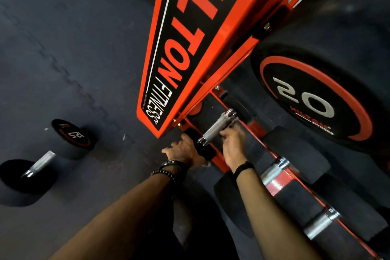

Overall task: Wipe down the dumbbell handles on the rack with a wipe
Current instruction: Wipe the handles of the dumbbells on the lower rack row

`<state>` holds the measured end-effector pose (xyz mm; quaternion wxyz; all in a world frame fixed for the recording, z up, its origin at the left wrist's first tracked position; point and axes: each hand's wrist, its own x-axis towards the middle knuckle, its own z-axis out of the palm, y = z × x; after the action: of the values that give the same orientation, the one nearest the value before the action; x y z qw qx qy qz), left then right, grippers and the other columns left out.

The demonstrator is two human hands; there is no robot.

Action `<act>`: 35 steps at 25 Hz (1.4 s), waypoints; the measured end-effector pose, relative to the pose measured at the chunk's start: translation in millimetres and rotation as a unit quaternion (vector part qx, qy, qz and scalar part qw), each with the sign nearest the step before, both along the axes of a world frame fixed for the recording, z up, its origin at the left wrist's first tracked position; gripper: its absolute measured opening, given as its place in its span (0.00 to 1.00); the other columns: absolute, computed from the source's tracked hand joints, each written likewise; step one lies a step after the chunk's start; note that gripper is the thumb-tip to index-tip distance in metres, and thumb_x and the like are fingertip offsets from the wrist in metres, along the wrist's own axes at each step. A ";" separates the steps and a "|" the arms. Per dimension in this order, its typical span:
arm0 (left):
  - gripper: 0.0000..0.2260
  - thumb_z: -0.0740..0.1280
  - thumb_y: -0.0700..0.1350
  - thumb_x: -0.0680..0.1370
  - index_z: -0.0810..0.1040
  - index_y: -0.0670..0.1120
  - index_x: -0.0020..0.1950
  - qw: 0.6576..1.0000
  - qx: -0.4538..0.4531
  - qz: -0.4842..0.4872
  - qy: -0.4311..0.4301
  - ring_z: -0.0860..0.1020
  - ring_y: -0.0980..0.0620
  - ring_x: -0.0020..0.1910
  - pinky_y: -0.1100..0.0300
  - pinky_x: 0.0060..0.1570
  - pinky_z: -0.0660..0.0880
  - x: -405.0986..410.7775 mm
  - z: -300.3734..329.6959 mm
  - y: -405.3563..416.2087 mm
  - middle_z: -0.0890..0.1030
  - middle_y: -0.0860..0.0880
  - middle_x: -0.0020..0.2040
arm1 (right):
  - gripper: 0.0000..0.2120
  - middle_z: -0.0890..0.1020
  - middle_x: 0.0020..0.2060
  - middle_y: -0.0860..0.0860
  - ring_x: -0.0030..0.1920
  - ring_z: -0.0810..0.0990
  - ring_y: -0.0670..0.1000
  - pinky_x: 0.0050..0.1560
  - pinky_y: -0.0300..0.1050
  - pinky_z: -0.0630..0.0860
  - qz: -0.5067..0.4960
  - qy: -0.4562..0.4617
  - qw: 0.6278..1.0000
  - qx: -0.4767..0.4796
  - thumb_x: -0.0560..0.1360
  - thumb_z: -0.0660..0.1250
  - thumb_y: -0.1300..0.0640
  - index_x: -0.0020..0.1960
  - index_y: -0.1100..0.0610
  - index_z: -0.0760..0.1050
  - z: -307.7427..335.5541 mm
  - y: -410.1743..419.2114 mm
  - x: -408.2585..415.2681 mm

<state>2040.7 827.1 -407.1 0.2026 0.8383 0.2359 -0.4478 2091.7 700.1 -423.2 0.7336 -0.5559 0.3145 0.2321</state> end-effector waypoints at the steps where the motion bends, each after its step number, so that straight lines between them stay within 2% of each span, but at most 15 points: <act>1: 0.53 0.79 0.66 0.59 0.59 0.42 0.72 1.000 0.003 -0.003 0.003 0.72 0.41 0.68 0.35 0.66 0.65 -0.6 1.3 -1.0 0.75 0.44 0.67 | 0.22 0.83 0.49 0.55 0.51 0.81 0.52 0.52 0.42 0.75 0.054 0.004 0.998 0.030 0.66 0.58 0.73 0.57 0.62 0.78 -3.3 0.9 -12.8; 3: 0.52 0.79 0.66 0.59 0.59 0.42 0.72 1.000 0.009 -0.008 0.001 0.72 0.41 0.68 0.35 0.66 0.65 -0.1 3.9 -1.5 0.75 0.44 0.67 | 0.24 0.82 0.49 0.58 0.53 0.79 0.55 0.55 0.44 0.74 0.110 0.022 0.990 0.088 0.61 0.63 0.67 0.56 0.64 0.79 -9.0 -6.0 -12.5; 6: 0.53 0.79 0.65 0.60 0.58 0.41 0.73 1.000 0.004 0.001 0.001 0.71 0.41 0.69 0.34 0.67 0.64 0.3 4.5 -1.6 0.75 0.43 0.67 | 0.20 0.79 0.46 0.59 0.50 0.77 0.57 0.59 0.51 0.72 0.071 0.013 0.983 0.169 0.62 0.69 0.60 0.53 0.65 0.75 -21.2 -13.2 26.0; 10: 0.51 0.79 0.64 0.61 0.58 0.42 0.72 1.000 0.005 0.002 0.000 0.71 0.41 0.69 0.34 0.67 0.64 -1.9 6.9 -3.6 0.75 0.44 0.67 | 0.15 0.75 0.41 0.56 0.45 0.77 0.51 0.55 0.46 0.70 0.139 -0.026 0.983 0.120 0.70 0.74 0.52 0.47 0.61 0.73 -35.7 -2.3 4.4; 12: 0.51 0.79 0.64 0.61 0.58 0.42 0.72 1.000 0.003 0.005 -0.001 0.71 0.41 0.69 0.34 0.67 0.63 0.4 7.6 -3.0 0.75 0.44 0.67 | 0.18 0.78 0.38 0.57 0.41 0.79 0.54 0.57 0.52 0.73 0.125 0.023 0.988 0.090 0.70 0.75 0.46 0.39 0.60 0.75 -31.8 0.6 17.9; 13: 0.51 0.79 0.64 0.61 0.58 0.42 0.73 1.000 0.002 0.006 0.003 0.71 0.41 0.69 0.34 0.67 0.63 1.3 7.2 -2.6 0.75 0.43 0.67 | 0.18 0.78 0.34 0.57 0.37 0.79 0.56 0.55 0.53 0.76 0.095 0.048 0.991 0.083 0.69 0.75 0.45 0.35 0.59 0.75 -30.6 1.5 30.7; 15: 0.52 0.79 0.64 0.61 0.57 0.42 0.73 1.000 0.002 0.008 0.010 0.71 0.40 0.69 0.33 0.68 0.62 2.3 5.6 -1.9 0.75 0.43 0.68 | 0.20 0.75 0.25 0.53 0.27 0.76 0.54 0.42 0.47 0.77 0.047 0.065 0.995 0.059 0.67 0.74 0.44 0.27 0.56 0.72 -25.1 9.0 43.5; 17: 0.52 0.79 0.64 0.61 0.57 0.42 0.73 1.000 0.003 0.007 0.014 0.71 0.40 0.69 0.33 0.68 0.62 1.5 5.3 -2.5 0.75 0.43 0.67 | 0.21 0.74 0.24 0.51 0.26 0.73 0.51 0.36 0.44 0.74 0.032 0.056 0.997 0.038 0.66 0.75 0.45 0.28 0.56 0.69 -26.6 15.7 33.2; 19: 0.51 0.79 0.64 0.61 0.58 0.42 0.72 1.000 0.004 0.005 0.014 0.71 0.40 0.69 0.33 0.68 0.62 1.6 4.6 -3.5 0.75 0.43 0.67 | 0.21 0.74 0.26 0.51 0.27 0.73 0.49 0.36 0.42 0.75 0.045 0.065 0.997 0.019 0.67 0.76 0.45 0.30 0.56 0.69 -25.6 19.1 24.3; 22: 0.52 0.79 0.64 0.62 0.56 0.42 0.74 1.000 -0.001 0.003 0.021 0.70 0.40 0.70 0.32 0.69 0.60 2.3 3.6 -3.8 0.74 0.42 0.68 | 0.14 0.76 0.26 0.51 0.25 0.74 0.47 0.31 0.42 0.75 -0.005 0.117 0.993 -0.015 0.70 0.76 0.58 0.34 0.56 0.72 -25.1 22.9 32.1; 25: 0.53 0.78 0.64 0.62 0.55 0.41 0.74 1.000 0.006 -0.001 0.028 0.70 0.40 0.70 0.32 0.69 0.60 2.6 2.7 -3.4 0.74 0.42 0.68 | 0.07 0.80 0.31 0.53 0.26 0.78 0.47 0.33 0.43 0.78 -0.018 0.103 0.991 -0.078 0.70 0.73 0.67 0.40 0.59 0.77 -29.2 32.3 20.0; 27: 0.53 0.78 0.64 0.61 0.56 0.41 0.74 1.000 0.006 -0.002 0.024 0.71 0.40 0.69 0.32 0.69 0.61 1.6 1.6 -4.0 0.74 0.43 0.67 | 0.08 0.82 0.36 0.54 0.33 0.81 0.49 0.41 0.45 0.81 0.010 0.073 0.988 -0.139 0.69 0.74 0.66 0.46 0.59 0.78 -34.2 30.8 1.8; 29: 0.51 0.79 0.64 0.61 0.57 0.42 0.72 1.000 0.008 0.000 0.018 0.72 0.41 0.68 0.33 0.68 0.62 1.1 0.4 -3.2 0.76 0.43 0.66 | 0.21 0.83 0.45 0.54 0.43 0.84 0.51 0.47 0.48 0.81 0.022 0.049 0.976 -0.210 0.63 0.78 0.59 0.54 0.58 0.76 -33.1 25.5 -9.1; 31: 0.50 0.79 0.64 0.60 0.59 0.42 0.71 1.000 0.003 0.007 0.014 0.73 0.41 0.67 0.33 0.67 0.63 0.6 -1.7 -1.8 0.77 0.43 0.64 | 0.30 0.82 0.48 0.51 0.46 0.83 0.49 0.45 0.43 0.80 0.015 0.014 0.974 -0.225 0.60 0.81 0.56 0.58 0.56 0.73 -31.7 20.0 -16.2; 35: 0.50 0.79 0.64 0.60 0.59 0.43 0.70 1.000 -0.001 0.013 0.005 0.73 0.41 0.67 0.33 0.67 0.63 -0.3 -1.5 -2.4 0.77 0.44 0.64 | 0.20 0.79 0.44 0.54 0.39 0.79 0.49 0.40 0.44 0.79 -0.017 -0.050 0.969 -0.240 0.67 0.77 0.61 0.49 0.49 0.68 -23.6 15.1 -22.9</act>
<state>2040.3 824.8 -408.6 0.2079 0.8328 0.2473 -0.4495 2068.8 715.2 -446.8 0.5972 -0.7212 0.3337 0.1095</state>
